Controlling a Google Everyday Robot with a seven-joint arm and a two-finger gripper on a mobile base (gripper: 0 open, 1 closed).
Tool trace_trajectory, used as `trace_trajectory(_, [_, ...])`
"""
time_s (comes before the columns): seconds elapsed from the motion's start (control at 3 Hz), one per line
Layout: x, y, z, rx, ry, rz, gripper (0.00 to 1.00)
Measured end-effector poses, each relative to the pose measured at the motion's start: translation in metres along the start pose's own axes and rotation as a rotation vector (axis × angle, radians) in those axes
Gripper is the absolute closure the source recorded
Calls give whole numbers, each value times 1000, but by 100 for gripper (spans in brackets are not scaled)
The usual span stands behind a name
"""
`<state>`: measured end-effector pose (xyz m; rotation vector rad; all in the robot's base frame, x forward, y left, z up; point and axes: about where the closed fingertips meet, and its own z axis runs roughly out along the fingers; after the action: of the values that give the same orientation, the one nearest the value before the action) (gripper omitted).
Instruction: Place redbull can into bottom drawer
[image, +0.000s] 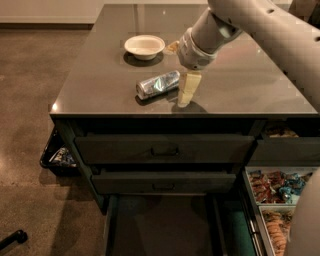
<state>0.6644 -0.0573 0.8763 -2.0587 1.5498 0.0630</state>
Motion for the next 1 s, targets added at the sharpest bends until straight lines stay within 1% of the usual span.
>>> trace_trajectory(0.33, [-8,-12,5,-9,0,-37,0])
trace_trajectory(0.67, [-14,-22,20,-48,-6,-65,0])
trace_trajectory(1.0, [-18,-28,34,-98,3,-70,0])
